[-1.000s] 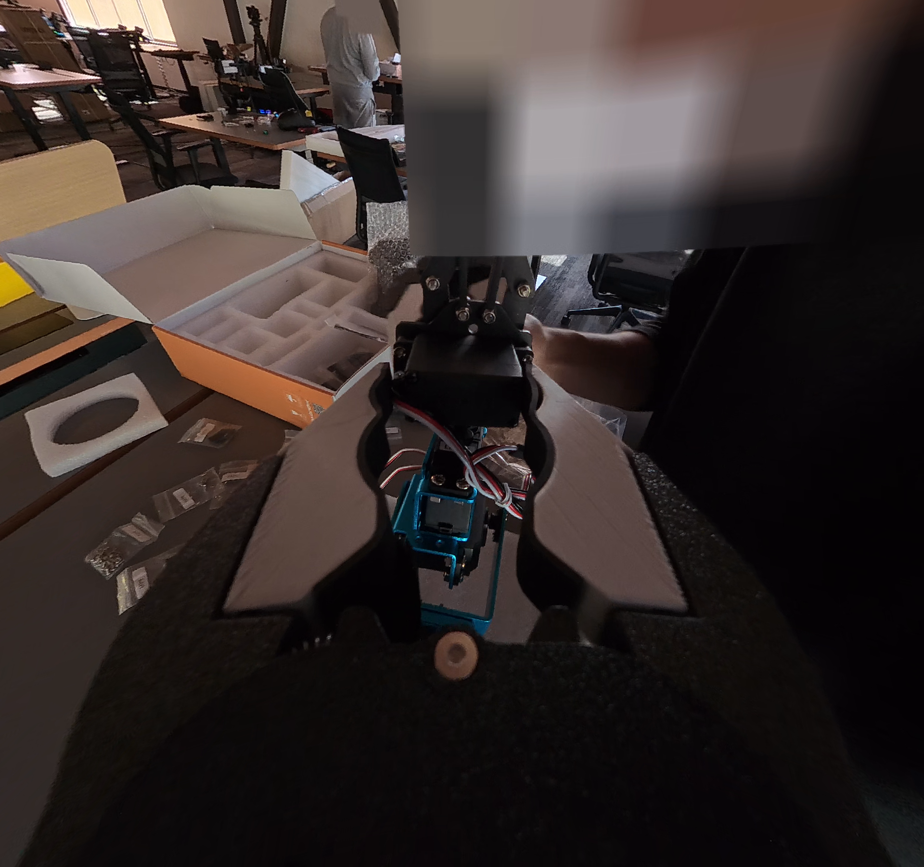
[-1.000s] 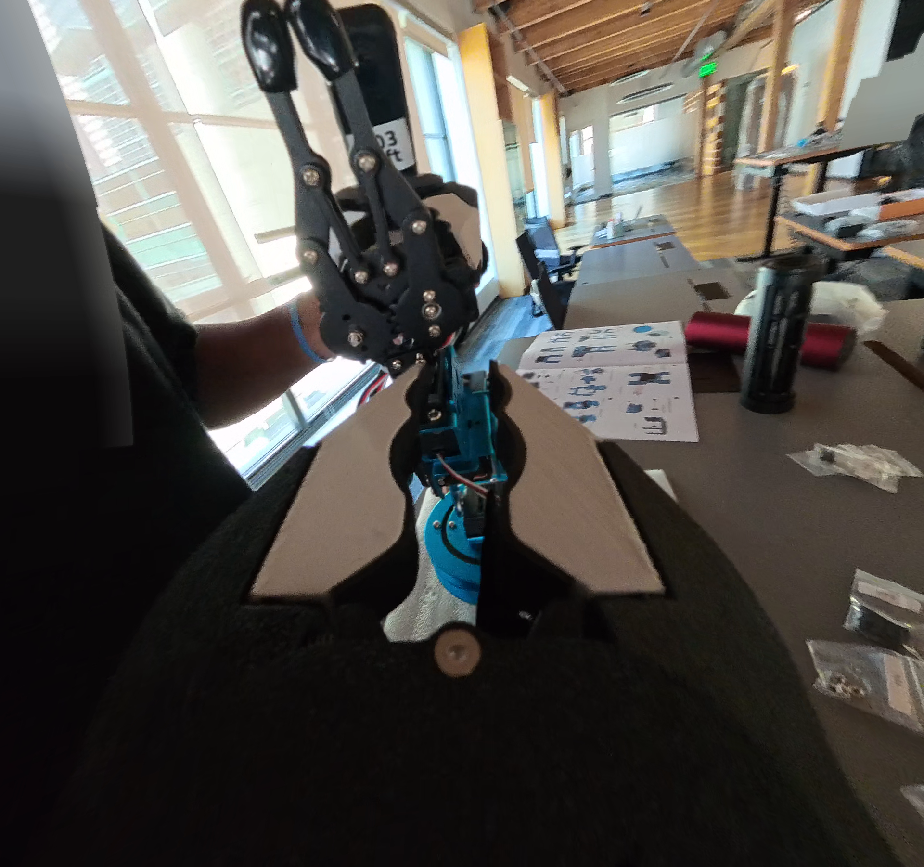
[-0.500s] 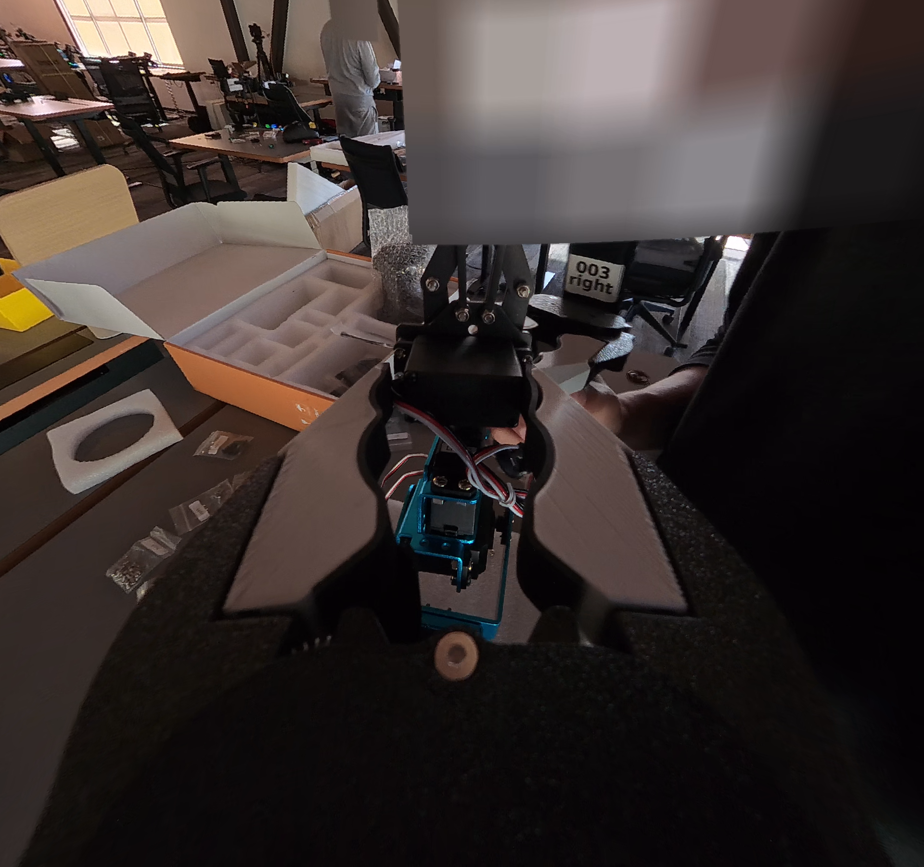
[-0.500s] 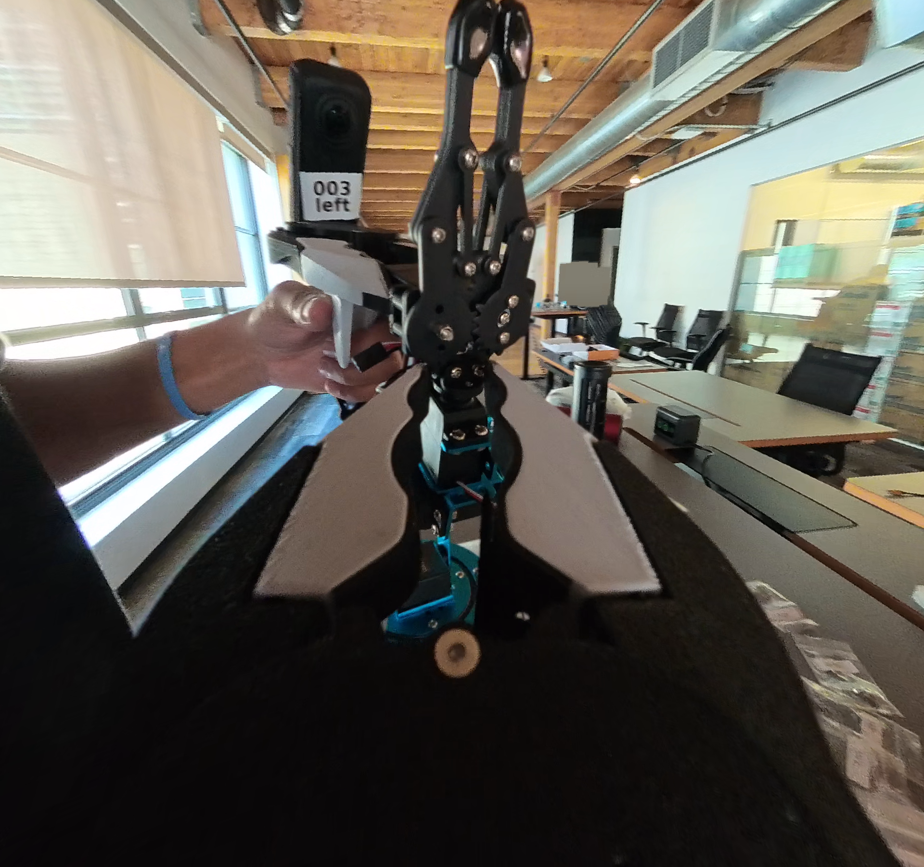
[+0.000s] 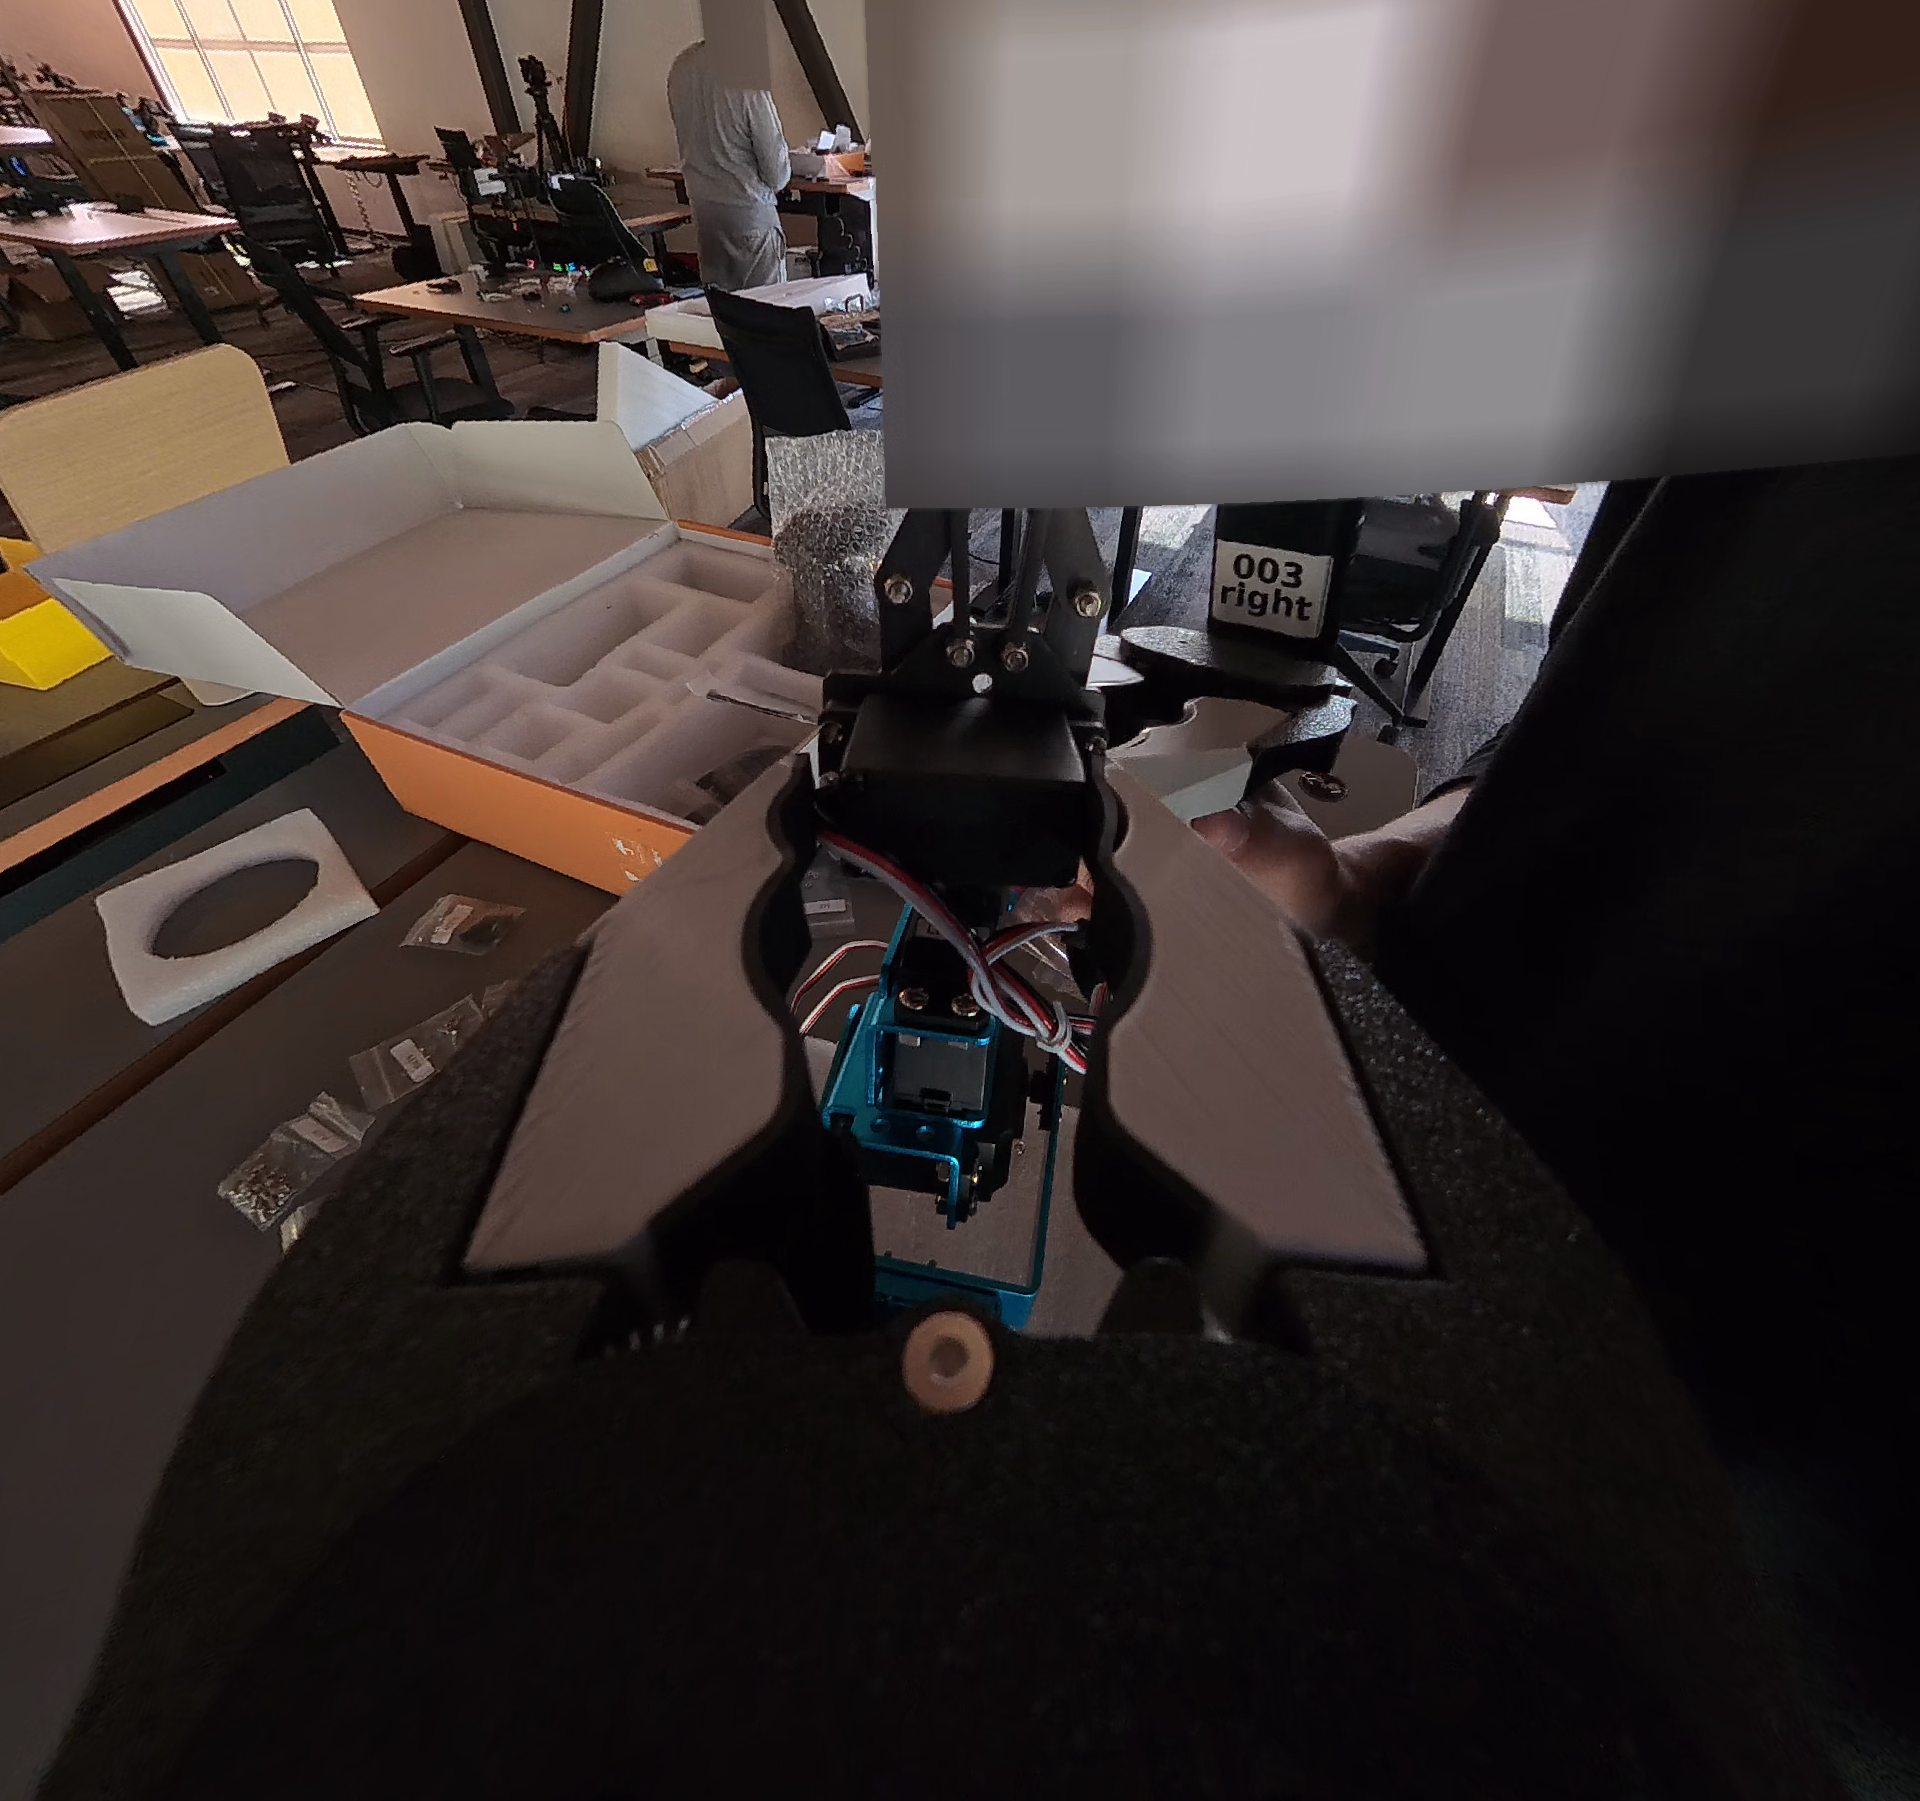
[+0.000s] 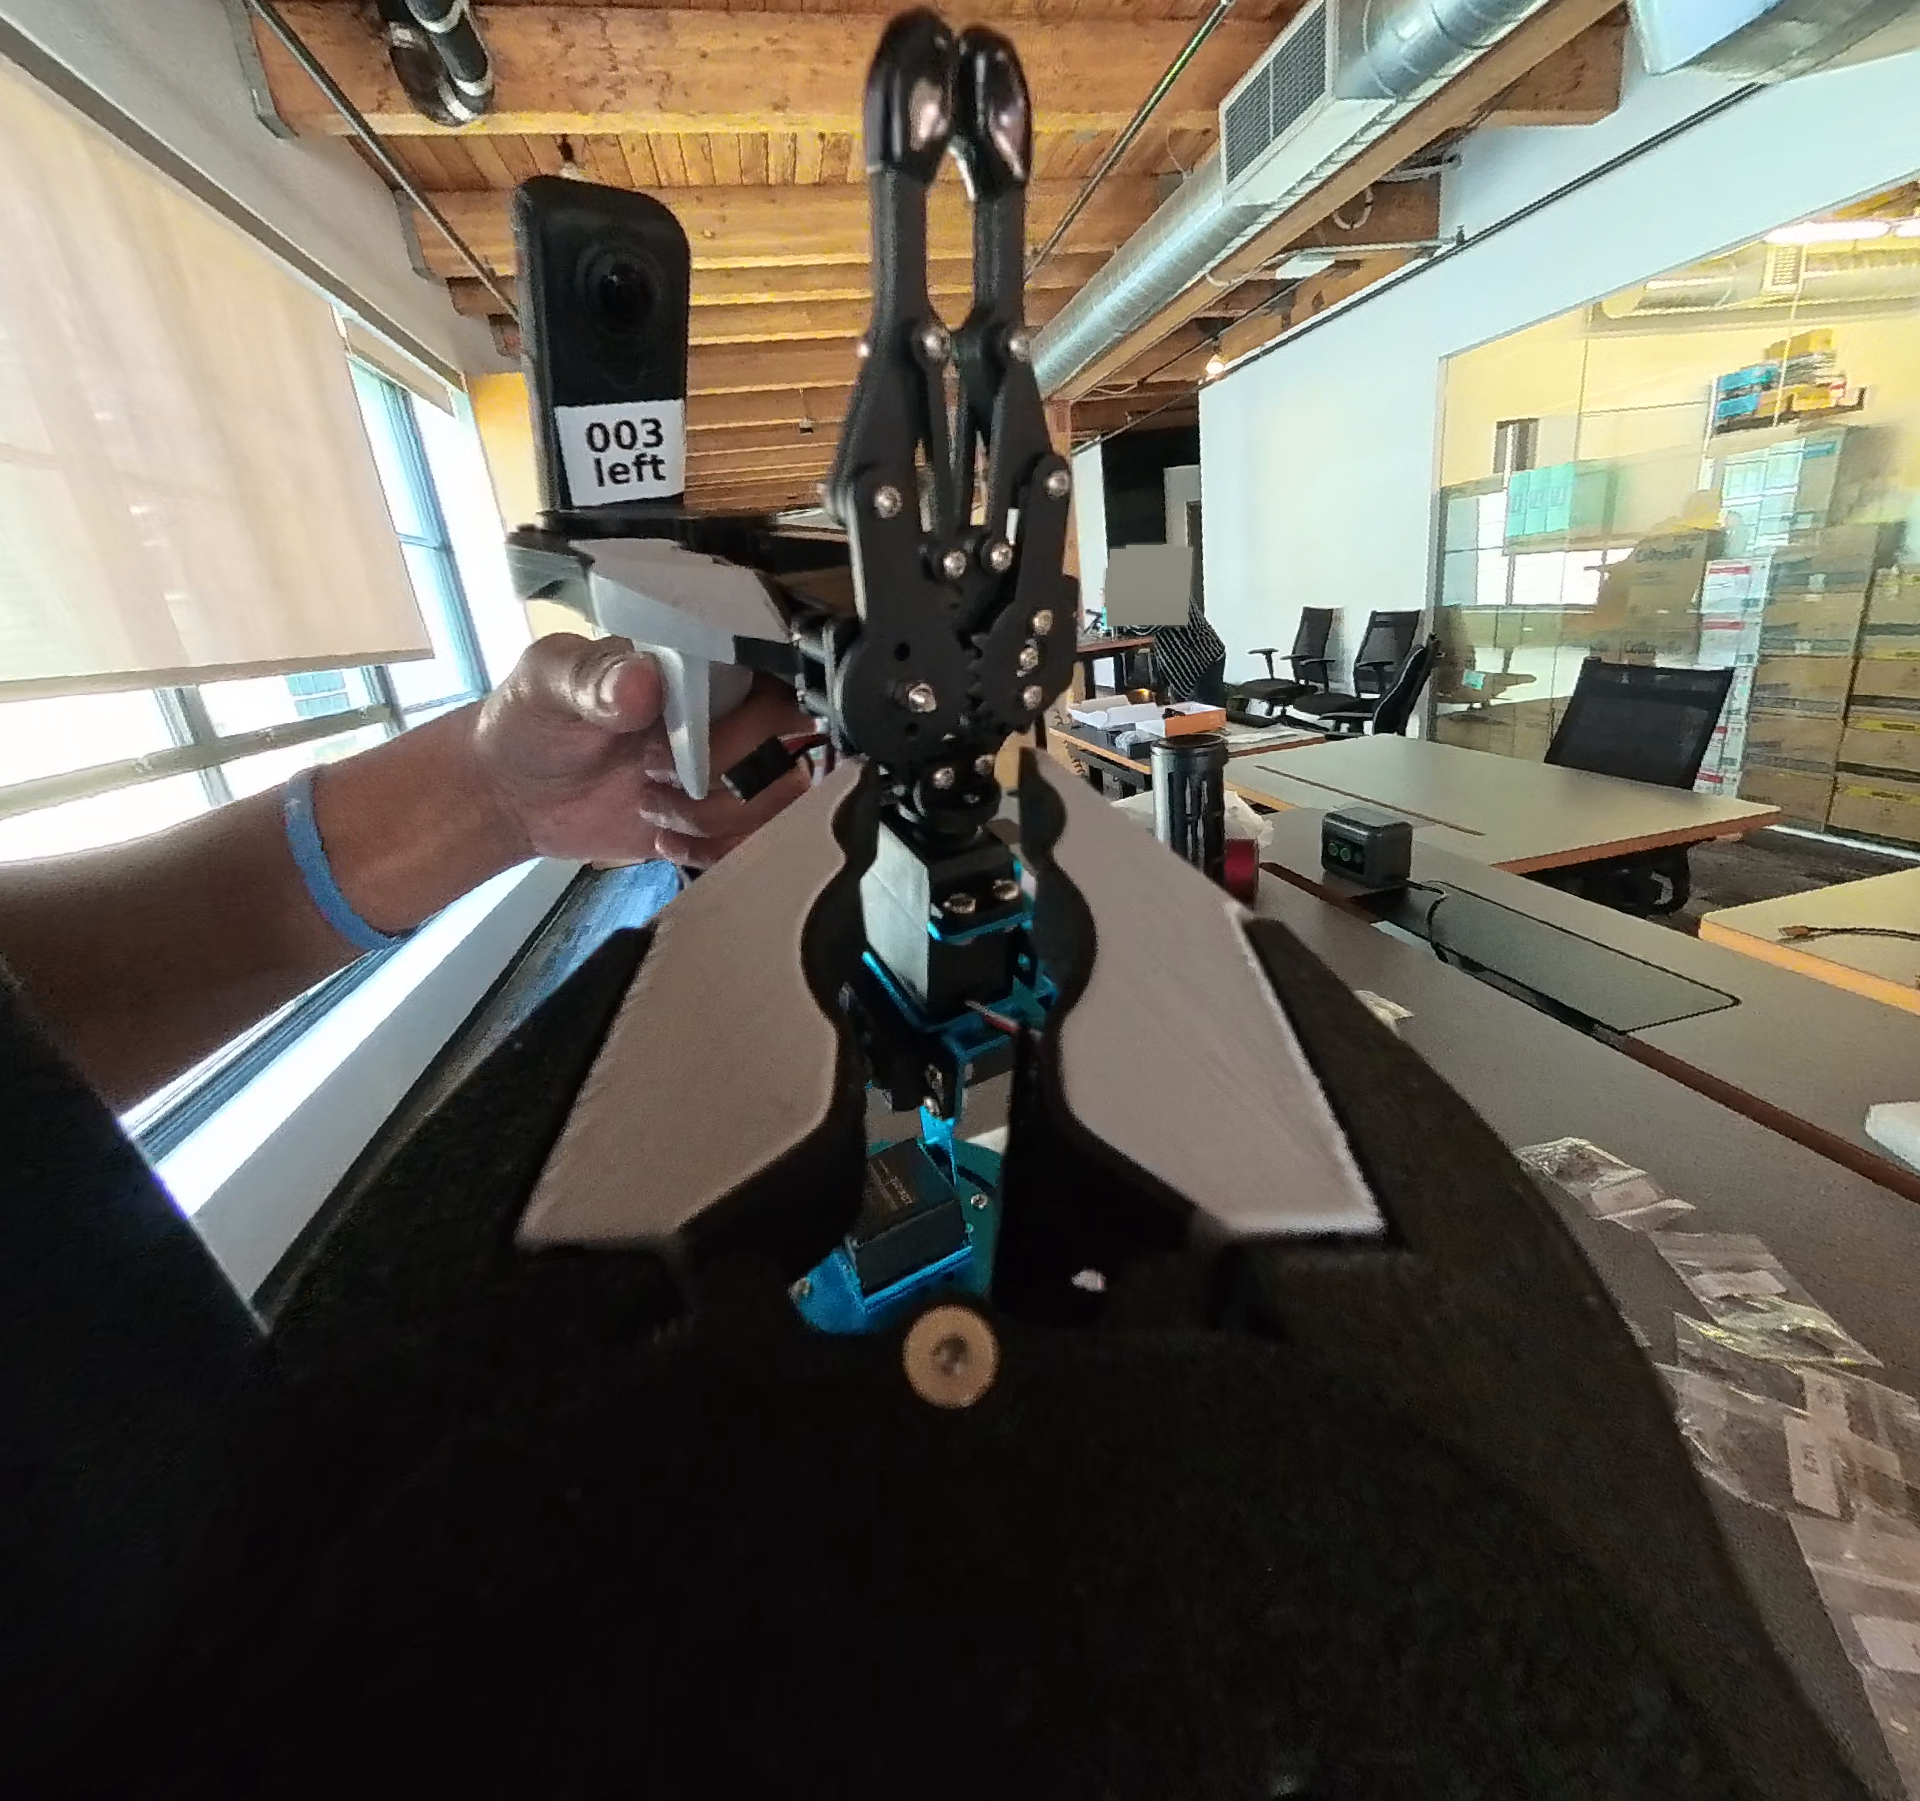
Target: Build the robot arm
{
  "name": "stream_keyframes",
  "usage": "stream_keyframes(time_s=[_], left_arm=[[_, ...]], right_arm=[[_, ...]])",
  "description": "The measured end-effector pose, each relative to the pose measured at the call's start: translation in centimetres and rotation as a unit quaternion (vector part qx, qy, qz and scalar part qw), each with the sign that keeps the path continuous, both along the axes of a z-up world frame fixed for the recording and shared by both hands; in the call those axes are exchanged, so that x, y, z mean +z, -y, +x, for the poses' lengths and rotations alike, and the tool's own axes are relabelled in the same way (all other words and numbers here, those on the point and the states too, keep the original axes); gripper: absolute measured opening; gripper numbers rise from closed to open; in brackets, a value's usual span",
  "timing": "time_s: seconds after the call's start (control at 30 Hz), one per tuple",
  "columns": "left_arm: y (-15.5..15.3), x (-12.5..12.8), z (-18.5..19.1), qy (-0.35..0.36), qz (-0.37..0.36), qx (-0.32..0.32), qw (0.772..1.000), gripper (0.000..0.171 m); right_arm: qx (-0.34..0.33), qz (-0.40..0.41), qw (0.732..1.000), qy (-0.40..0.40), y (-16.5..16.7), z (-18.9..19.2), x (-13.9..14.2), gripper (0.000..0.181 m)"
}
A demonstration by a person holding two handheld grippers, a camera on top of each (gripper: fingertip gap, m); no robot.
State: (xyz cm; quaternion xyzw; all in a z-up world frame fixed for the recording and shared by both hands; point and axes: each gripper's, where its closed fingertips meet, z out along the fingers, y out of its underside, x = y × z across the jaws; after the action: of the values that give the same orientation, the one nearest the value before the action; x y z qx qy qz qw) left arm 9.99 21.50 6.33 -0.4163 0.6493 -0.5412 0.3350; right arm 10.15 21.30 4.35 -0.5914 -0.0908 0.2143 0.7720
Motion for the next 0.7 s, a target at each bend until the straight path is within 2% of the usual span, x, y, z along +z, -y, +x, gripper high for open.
stream_keyframes(time_s=[0.03,0.17,0.3,0.37,0.63,0.7], left_arm=[[0.0,0.0,0.0,-0.001,-0.001,0.000,1.000,0.051],[-0.1,0.1,-0.1,-0.001,-0.005,-0.002,1.000,0.051],[0.0,0.1,-0.1,-0.006,-0.002,-0.006,1.000,0.051],[0.1,0.0,0.1,-0.008,-0.001,-0.008,1.000,0.051],[0.6,-0.2,0.8,-0.016,0.008,-0.016,1.000,0.051],[0.6,-0.2,1.0,-0.018,0.010,-0.015,1.000,0.051]], right_arm=[[0.006,0.002,1.000,0.006,0.1,-0.3,0.0,0.020],[0.019,0.002,1.000,0.021,0.2,-0.8,-0.1,0.022],[0.113,-0.017,0.993,-0.041,0.7,-1.1,0.1,0.031],[0.133,-0.026,0.990,-0.049,0.9,-0.9,0.1,0.032],[0.107,-0.059,0.992,-0.032,1.6,-0.5,0.0,0.040],[0.110,-0.066,0.991,-0.034,1.7,-0.7,0.1,0.048]])
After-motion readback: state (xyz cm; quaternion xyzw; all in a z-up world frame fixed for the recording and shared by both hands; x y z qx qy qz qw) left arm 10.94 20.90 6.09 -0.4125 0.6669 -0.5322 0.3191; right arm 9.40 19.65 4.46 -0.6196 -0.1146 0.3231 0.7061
